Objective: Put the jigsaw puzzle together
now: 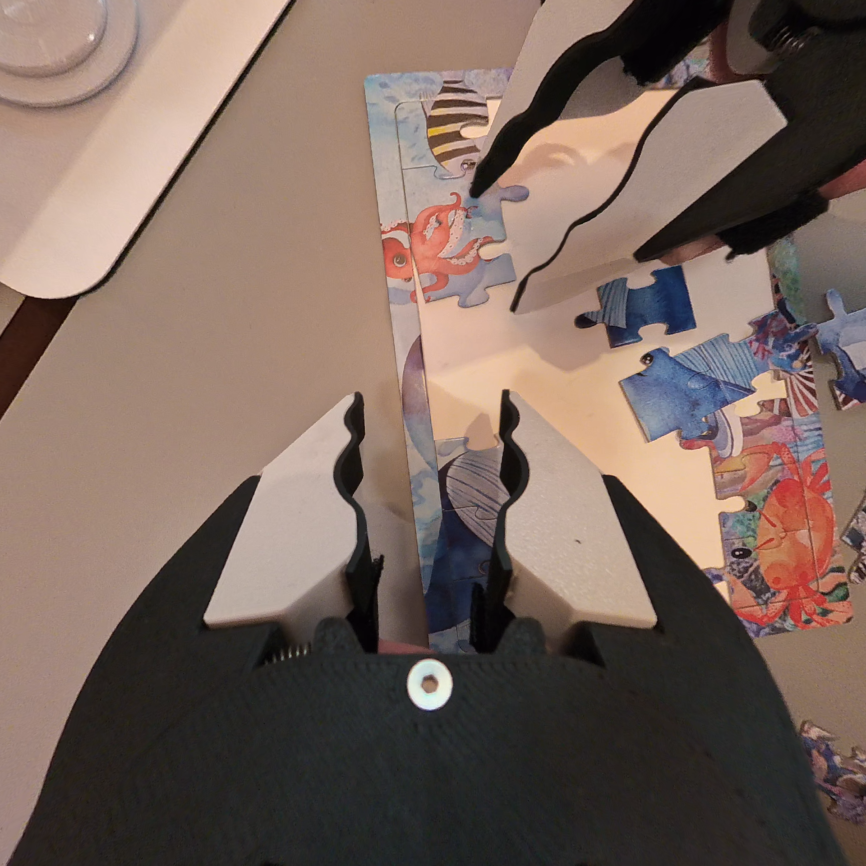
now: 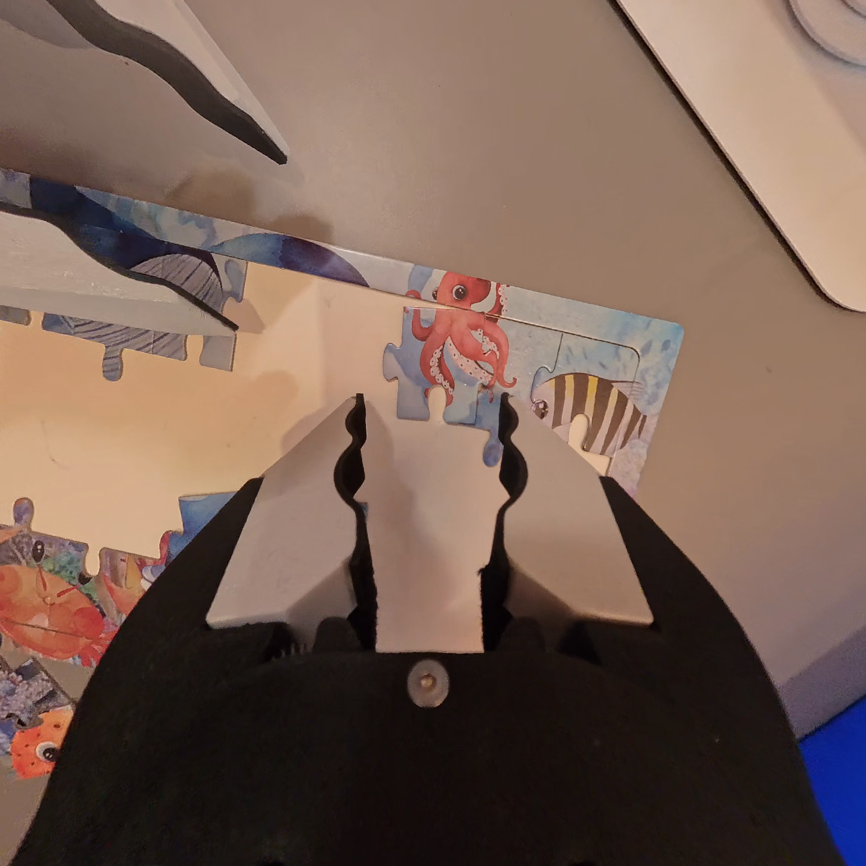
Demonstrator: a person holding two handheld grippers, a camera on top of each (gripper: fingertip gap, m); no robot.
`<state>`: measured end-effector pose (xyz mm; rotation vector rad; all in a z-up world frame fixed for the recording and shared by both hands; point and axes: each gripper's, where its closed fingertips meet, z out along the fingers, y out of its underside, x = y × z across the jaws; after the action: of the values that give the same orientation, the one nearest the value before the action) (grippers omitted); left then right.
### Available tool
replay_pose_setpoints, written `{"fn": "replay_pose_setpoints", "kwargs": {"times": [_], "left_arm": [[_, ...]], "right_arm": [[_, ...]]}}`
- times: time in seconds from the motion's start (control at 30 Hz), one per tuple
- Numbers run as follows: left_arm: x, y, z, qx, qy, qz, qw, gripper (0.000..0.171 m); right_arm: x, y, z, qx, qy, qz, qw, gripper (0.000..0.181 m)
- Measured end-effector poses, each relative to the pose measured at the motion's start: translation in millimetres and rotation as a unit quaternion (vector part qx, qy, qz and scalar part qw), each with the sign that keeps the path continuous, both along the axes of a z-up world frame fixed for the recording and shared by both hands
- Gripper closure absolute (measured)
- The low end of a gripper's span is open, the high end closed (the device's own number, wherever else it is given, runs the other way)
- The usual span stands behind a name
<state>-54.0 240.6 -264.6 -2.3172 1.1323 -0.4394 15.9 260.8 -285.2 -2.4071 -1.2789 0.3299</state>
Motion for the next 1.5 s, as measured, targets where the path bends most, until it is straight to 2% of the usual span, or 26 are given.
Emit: {"fn": "replay_pose_setpoints", "kwargs": {"times": [0.17,0.33,0.43,0.47,0.8,1.0,1.13,1.17,1.27,1.5], "left_arm": [[-0.3,-0.6,5.6,0.006,-0.001,-0.001,1.0,0.115],[-1.7,-0.7,7.3,0.008,-0.001,0.0,1.0,0.115],[-2.9,-0.5,8.2,0.009,-0.002,0.001,1.0,0.115],[-3.4,-0.4,8.4,0.009,-0.003,0.002,1.0,0.115],[3.7,-4.0,6.7,0.005,-0.008,-0.012,1.0,0.117],[51.9,-29.2,-0.2,-0.027,-0.066,-0.098,0.993,0.124],[61.6,-26.3,-18.5,-0.033,-0.051,-0.097,0.993,0.124],[63.0,-26.2,-17.3,-0.04,-0.063,-0.095,0.993,0.117],[60.9,-21.5,-17.4,-0.042,-0.079,-0.083,0.993,0.12],[62.4,-10.9,-17.3,-0.022,-0.083,-0.064,0.994,0.111]], "right_arm": [[1.6,-2.4,12.9,-0.009,0.033,-0.003,0.999,0.126],[-3.0,16.6,23.3,0.056,0.068,-0.02,0.996,0.158],[1.8,19.8,1.1,0.047,0.046,-0.036,0.997,0.174],[-0.1,21.0,1.8,0.055,0.06,-0.04,0.996,0.181],[-5.6,18.9,0.4,0.047,0.074,-0.072,0.994,0.181],[-5.8,19.0,0.9,0.03,0.106,-0.086,0.99,0.181],[-5.7,19.2,1.2,0.024,0.121,-0.086,0.989,0.181],[-5.6,19.3,1.3,0.024,0.122,-0.085,0.989,0.181],[-5.7,19.5,1.4,0.027,0.121,-0.08,0.989,0.181],[-6.0,19.9,2.2,0.028,0.129,-0.08,0.988,0.181]]}}
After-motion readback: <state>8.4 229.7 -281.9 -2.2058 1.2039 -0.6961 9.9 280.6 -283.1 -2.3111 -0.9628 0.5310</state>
